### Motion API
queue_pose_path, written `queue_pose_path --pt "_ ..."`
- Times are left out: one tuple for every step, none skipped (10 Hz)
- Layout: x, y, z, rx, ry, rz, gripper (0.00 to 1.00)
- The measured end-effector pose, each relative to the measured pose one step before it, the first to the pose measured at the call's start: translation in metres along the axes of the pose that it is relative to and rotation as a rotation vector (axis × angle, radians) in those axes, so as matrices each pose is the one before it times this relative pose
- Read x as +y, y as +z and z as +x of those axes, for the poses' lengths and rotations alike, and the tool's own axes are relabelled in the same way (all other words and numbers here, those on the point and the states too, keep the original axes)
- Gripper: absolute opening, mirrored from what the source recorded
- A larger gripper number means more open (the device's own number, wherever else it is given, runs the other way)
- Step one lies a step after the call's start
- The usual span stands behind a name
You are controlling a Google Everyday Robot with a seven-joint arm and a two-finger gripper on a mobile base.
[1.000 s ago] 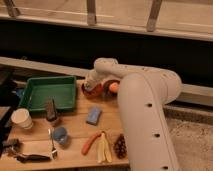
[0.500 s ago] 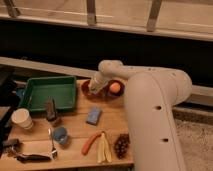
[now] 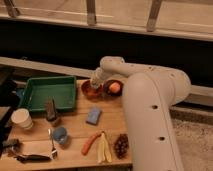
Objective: Wipe red bowl with towel
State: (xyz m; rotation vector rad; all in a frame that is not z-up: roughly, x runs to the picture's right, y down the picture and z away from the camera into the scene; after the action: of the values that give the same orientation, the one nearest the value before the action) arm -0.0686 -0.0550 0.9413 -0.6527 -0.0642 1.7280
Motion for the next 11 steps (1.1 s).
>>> queue_pose_path --pt "0.00984 0.00269 -0.00766 -0.01244 -0.00602 -0.00737 0.00" --pt "0.00260 0.00112 -0.00163 -0.00272 -0.00320 -0.00410 0.00" --pt "0.00160 0.00037 0.00362 0.01076 -0.01019 -0.01094 0.00" --pt "0.00107 0.00056 0.00890 0.01663 -0.00956 -0.00584 0.00" --pt "0.00608 -0.00016 0.01417 0.02109 -0.00969 -0.00791 0.00" --pt "0.00448 0.00074 0.01379 0.02039 -0.00842 -0.00218 0.00" --pt "0.00080 -0.00116 0.01549 0.02204 -0.00445 0.00079 0.00" --pt "-0.00715 -0.00558 0.01646 0.02282 0.00041 0.01017 0.00" --pt "-0.00536 -0.00380 0.00527 0.00172 0.00515 0.01195 0.00" --pt "-0.00274 -0.00239 0.00243 -0.00530 0.01019 0.02176 0.00" --pt "-0.00300 -0.00187 -0.00326 -0.01243 0.00616 0.02640 0.00"
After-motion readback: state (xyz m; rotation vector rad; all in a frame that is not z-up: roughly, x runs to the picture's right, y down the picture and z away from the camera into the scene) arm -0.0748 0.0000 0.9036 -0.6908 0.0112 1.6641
